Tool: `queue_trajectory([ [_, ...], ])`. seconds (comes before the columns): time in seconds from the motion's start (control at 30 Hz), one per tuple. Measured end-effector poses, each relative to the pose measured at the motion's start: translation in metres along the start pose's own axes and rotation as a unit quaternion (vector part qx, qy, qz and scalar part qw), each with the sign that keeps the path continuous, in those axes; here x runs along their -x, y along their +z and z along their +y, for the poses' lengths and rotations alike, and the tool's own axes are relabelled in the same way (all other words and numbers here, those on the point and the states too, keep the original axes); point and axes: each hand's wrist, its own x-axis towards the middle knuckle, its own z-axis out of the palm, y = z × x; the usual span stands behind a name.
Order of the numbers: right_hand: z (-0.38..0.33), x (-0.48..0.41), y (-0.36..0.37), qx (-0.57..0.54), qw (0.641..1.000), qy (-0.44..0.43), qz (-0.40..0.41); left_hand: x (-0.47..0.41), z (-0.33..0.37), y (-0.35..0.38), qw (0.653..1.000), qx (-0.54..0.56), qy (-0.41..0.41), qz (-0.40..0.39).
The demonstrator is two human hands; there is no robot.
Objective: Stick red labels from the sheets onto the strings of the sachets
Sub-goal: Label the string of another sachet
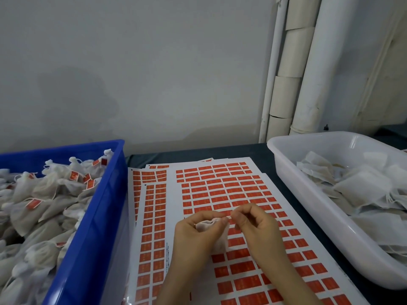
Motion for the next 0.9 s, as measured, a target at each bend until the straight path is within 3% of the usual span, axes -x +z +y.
queue_trajectory([
  [0.33,-0.006,-0.004,-0.010,-0.061,0.992,0.068,0.084,-0.004,-0.002,-0.004,1.000,-0.011,-0.019,-0.022],
  [0.5,-0.007,-0.001,-0.009,-0.148,0.984,0.101,0.003,0.000,-0.003,-0.004,0.999,-0.008,-0.010,-0.032],
  [0.63,-0.011,0.001,-0.011,-0.324,0.934,0.126,-0.083,0.001,-0.002,-0.003,0.999,-0.011,0.006,-0.046],
  [0.9,-0.008,-0.001,-0.013,-0.310,0.941,0.101,-0.085,0.002,-0.004,-0.001,0.993,-0.084,0.039,-0.068],
])
